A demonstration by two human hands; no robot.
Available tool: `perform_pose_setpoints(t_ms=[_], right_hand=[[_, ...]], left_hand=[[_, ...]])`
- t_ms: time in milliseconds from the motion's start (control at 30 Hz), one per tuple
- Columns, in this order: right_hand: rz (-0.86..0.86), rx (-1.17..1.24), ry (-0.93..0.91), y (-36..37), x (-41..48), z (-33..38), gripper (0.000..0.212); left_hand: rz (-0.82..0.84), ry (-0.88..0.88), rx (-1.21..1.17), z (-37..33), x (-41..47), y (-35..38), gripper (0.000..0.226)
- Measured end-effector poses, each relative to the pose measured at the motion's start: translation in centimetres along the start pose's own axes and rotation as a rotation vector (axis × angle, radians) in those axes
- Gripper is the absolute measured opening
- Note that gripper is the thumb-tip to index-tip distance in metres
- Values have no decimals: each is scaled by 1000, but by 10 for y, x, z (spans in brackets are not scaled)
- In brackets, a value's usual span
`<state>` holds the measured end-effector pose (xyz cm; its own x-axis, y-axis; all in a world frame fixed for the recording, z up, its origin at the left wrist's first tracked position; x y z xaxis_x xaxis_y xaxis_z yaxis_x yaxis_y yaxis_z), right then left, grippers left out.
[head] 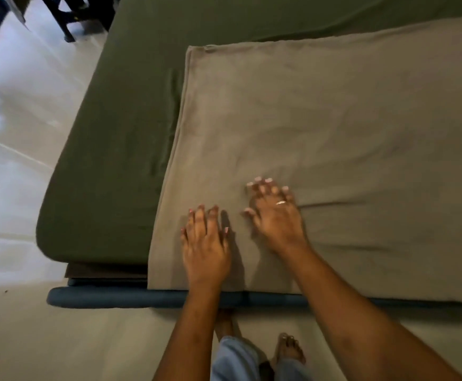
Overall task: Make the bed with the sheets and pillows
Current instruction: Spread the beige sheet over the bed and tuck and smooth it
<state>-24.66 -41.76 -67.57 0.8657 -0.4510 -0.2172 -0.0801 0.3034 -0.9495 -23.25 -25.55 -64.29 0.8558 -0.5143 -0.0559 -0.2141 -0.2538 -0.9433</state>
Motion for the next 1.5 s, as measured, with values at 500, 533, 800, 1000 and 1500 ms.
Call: perform_pose_setpoints(t_ms=[500, 533, 800, 1000, 1500], right_hand=[[-78, 26, 124, 5, 13, 14, 61], [-51, 10, 84, 7, 15, 22, 60], [-141, -10, 427, -10, -2, -97, 53], [-182, -21, 824, -31, -54, -212, 56], [-753, 926, 1695, -55, -185, -363, 47]], left_hand=[[190, -47, -38, -22, 63, 35, 53], [191, -23, -21, -19, 68, 36, 54], [245, 199, 79, -64, 83, 51, 54], [426, 565, 43, -171, 80, 89, 59], [511, 776, 88, -315, 21, 139, 72]])
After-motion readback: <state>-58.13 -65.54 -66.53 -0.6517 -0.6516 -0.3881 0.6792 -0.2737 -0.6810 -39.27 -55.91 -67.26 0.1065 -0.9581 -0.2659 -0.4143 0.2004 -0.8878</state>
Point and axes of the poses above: each hand's wrist, its own x-axis towards the middle knuckle, its own y-axis out of the palm, z = x × y, the point moved 5 cm from there along x, towards the middle knuckle, and after that the axes turned 13 degrees about y, right-handed, at the moved point
